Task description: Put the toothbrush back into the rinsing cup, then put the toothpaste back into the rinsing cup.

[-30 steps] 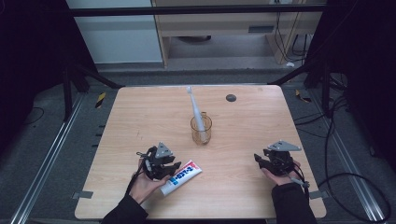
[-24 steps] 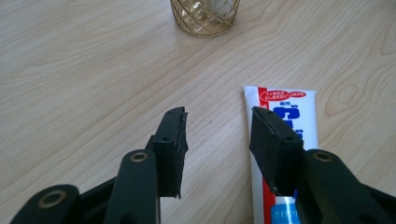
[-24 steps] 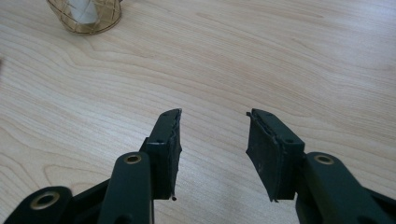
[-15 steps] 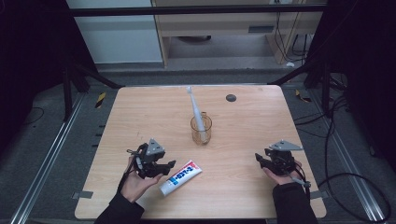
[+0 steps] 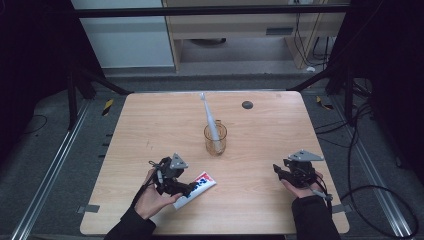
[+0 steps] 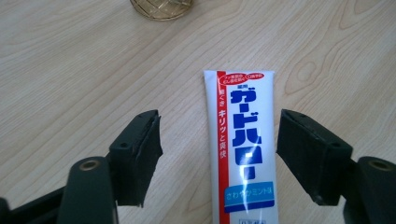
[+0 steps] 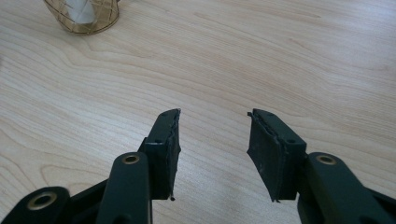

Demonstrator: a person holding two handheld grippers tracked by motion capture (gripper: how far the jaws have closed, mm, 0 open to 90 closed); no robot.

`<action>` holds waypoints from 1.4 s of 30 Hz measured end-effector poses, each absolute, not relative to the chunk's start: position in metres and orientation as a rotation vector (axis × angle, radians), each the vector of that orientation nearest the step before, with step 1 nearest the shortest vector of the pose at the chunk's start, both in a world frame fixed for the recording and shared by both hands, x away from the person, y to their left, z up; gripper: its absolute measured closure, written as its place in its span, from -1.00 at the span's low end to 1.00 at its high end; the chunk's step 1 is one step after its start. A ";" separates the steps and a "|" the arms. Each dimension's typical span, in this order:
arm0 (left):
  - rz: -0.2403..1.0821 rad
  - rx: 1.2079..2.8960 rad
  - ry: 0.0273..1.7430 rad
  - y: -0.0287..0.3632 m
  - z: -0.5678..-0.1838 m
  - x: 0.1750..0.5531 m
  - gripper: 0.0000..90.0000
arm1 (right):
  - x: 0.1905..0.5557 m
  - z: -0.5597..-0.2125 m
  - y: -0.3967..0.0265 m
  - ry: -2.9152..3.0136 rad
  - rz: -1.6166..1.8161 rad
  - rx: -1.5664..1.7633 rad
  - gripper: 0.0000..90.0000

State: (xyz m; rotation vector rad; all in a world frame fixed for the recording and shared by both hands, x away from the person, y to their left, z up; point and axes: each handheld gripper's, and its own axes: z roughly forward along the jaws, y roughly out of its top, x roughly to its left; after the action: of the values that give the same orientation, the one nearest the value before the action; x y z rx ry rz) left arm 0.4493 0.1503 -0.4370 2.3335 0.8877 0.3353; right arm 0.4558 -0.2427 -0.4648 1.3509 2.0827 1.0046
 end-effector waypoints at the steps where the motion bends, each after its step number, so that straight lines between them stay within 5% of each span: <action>1: 0.333 2.340 0.884 0.148 -0.438 0.450 -0.38 | 0.456 -0.465 -0.243 2.079 1.002 1.343 0.17; 42: 0.273 2.478 0.864 0.121 -0.466 0.463 -0.35 | 0.459 -0.465 -0.242 2.088 1.023 1.326 0.04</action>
State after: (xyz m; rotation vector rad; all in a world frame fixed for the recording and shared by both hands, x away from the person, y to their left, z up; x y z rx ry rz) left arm 0.4628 0.1210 -0.4665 2.4779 0.8644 0.2733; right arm 0.4594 -0.2420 -0.4646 1.3258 2.0875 1.0230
